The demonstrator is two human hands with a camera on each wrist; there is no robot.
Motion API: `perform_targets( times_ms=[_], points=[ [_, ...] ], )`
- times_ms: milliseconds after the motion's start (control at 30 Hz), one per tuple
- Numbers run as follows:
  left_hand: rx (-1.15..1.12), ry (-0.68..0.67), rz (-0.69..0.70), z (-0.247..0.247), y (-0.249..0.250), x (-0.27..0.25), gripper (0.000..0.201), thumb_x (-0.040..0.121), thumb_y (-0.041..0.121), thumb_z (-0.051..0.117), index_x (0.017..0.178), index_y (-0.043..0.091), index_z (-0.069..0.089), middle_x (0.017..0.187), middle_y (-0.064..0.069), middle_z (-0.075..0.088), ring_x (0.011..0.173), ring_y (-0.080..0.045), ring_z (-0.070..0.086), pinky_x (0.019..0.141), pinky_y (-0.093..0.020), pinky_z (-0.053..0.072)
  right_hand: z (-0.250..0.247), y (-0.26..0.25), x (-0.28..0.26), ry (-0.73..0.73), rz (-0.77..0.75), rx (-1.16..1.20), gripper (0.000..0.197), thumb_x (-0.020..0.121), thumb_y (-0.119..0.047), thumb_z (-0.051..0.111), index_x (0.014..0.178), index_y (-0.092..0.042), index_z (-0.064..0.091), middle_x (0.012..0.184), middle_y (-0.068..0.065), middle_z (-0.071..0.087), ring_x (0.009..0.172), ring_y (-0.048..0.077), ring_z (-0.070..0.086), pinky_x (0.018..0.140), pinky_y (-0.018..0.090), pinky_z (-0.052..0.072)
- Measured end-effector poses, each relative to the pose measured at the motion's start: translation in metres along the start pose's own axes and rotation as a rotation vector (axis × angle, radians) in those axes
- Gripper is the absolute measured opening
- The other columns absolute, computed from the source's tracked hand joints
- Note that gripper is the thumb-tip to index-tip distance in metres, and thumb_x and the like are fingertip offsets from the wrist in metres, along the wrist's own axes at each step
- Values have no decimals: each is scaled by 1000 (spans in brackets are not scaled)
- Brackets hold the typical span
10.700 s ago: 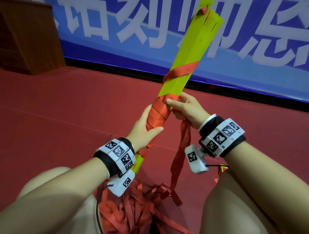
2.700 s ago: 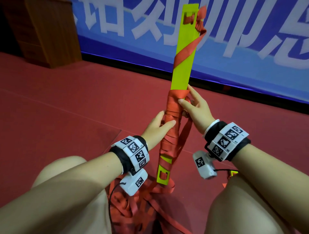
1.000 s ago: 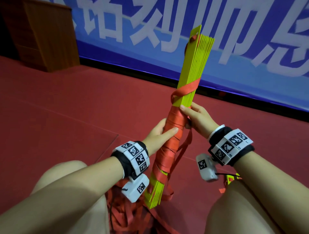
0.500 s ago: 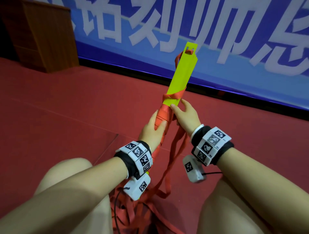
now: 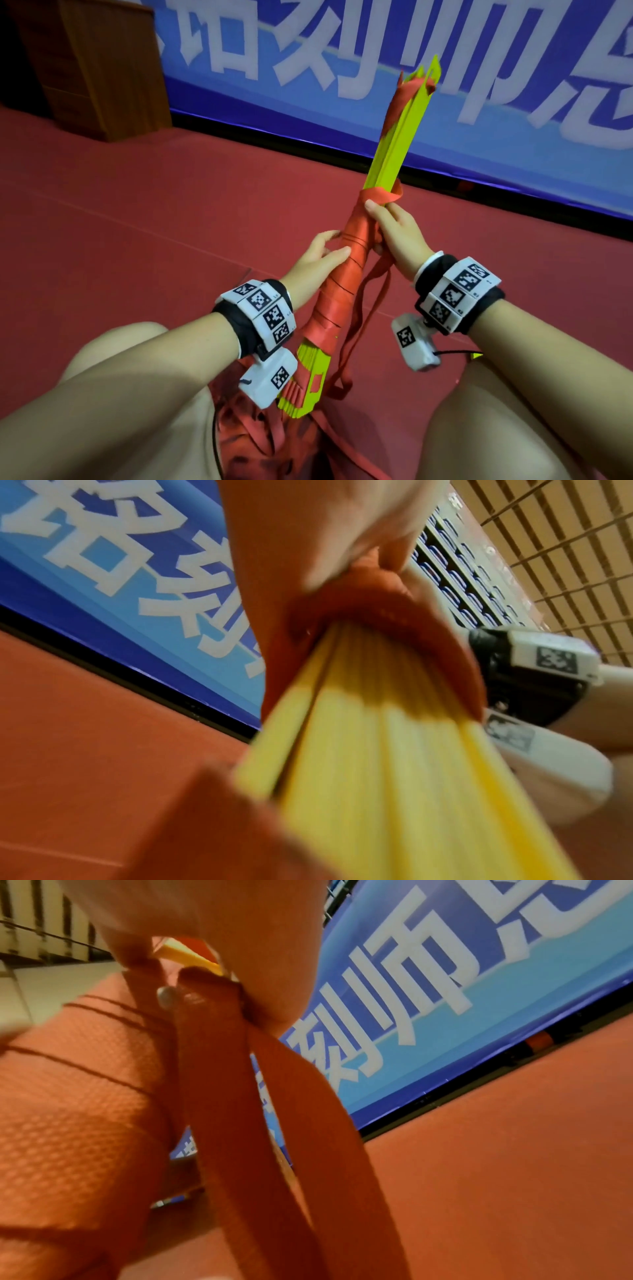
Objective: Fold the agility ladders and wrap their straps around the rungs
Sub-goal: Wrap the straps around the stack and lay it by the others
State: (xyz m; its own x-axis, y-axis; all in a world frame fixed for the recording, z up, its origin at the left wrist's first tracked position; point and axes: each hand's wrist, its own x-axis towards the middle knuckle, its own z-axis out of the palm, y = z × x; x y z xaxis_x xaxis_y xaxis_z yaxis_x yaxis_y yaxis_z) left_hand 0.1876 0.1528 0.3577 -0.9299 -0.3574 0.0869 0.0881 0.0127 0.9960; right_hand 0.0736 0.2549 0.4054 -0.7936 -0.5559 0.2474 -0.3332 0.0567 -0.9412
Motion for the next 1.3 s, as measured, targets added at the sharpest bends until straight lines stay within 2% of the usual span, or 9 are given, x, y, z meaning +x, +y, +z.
perform_targets(
  times_ms=[100,300,433,567,800,933,1033,1100,1300],
  points=[
    [-179,-90,-84,9,3,-3,26,101,29,45,126,35,43,93,-3,59,86,-22,59,77,-42,55,-3,-6,0,-48,-53,92,22,97,-29,53,77,-20,52,51,-7,48,40,9,43,43,23,37],
    [-182,-14,7,16,-1,2,21,101,24,47,116,38,51,86,-9,61,74,-24,59,74,-37,52,-14,-5,10,-149,8,196,11,93,-22,59,89,-12,62,61,1,58,42,13,50,41,20,42],
    [-85,101,43,22,-9,7,55,99,22,54,144,43,33,130,-3,60,110,-23,61,101,-41,47,-21,1,18,-269,201,325,18,95,-20,54,86,-6,63,61,-1,60,46,8,53,45,15,44],
    [-44,126,104,27,-10,10,60,98,15,53,148,40,29,139,-3,55,115,-14,57,106,-37,44,-28,-1,19,-333,277,312,21,93,-26,52,87,-9,63,61,-4,62,48,6,54,47,14,44],
    [-36,188,152,26,-9,24,56,98,13,53,147,33,35,136,0,56,102,-8,57,90,-26,46,-36,7,22,-160,205,71,30,84,-45,63,86,-15,70,77,8,71,46,17,39,36,16,27],
    [12,222,163,24,-11,29,57,98,18,53,148,37,33,130,7,58,93,-2,60,83,-20,49,-36,5,25,-142,216,165,9,93,-18,59,85,-14,57,76,6,72,36,8,43,36,15,35],
    [77,247,175,19,-13,33,59,97,17,55,148,36,34,116,26,54,86,21,55,78,-8,45,-32,3,27,-91,213,165,16,91,-9,60,79,-14,53,66,4,68,37,6,46,37,15,38],
    [150,259,172,16,-14,34,60,95,18,57,148,36,34,110,32,49,84,24,52,79,-10,43,-28,2,28,-35,224,173,20,89,-3,61,76,-13,51,60,5,66,36,6,47,37,15,38],
    [363,326,132,9,-24,39,63,92,30,61,147,44,33,121,0,60,99,-15,60,84,-26,45,-8,1,31,75,290,244,12,89,2,52,79,-5,54,65,13,57,34,11,50,37,16,40]
  ],
)
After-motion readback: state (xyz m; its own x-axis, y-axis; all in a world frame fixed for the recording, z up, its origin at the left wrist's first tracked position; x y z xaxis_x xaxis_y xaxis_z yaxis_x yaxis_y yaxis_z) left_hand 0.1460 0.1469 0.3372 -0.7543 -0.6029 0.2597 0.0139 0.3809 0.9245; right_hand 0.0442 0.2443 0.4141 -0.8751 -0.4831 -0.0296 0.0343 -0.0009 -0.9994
